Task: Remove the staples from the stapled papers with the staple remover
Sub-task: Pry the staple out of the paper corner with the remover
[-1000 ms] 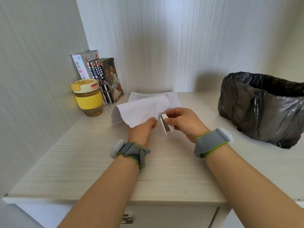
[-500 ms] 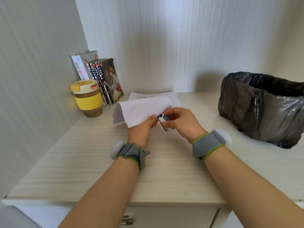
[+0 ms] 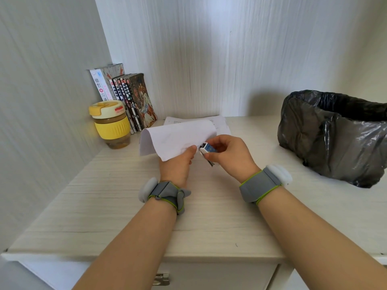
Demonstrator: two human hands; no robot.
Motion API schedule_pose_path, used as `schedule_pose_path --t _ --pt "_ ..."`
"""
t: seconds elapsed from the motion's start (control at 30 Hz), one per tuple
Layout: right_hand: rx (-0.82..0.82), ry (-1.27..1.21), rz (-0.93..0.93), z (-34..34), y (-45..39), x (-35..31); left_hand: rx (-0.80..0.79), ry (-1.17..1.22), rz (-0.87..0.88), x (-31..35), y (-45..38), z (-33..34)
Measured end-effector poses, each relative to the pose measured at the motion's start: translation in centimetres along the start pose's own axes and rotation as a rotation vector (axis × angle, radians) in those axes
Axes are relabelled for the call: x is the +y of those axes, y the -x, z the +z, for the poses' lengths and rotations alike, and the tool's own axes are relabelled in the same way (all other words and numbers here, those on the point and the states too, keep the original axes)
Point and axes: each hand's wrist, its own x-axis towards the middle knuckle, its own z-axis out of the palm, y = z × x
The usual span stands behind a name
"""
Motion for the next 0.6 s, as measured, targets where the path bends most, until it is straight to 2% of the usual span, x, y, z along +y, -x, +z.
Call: schedule_pose_path --t 0.6 --pt "0.058 0.136 -0.067 -0.01 0.11 0.28 0.023 -0.048 0.003 0.11 0.21 0.0"
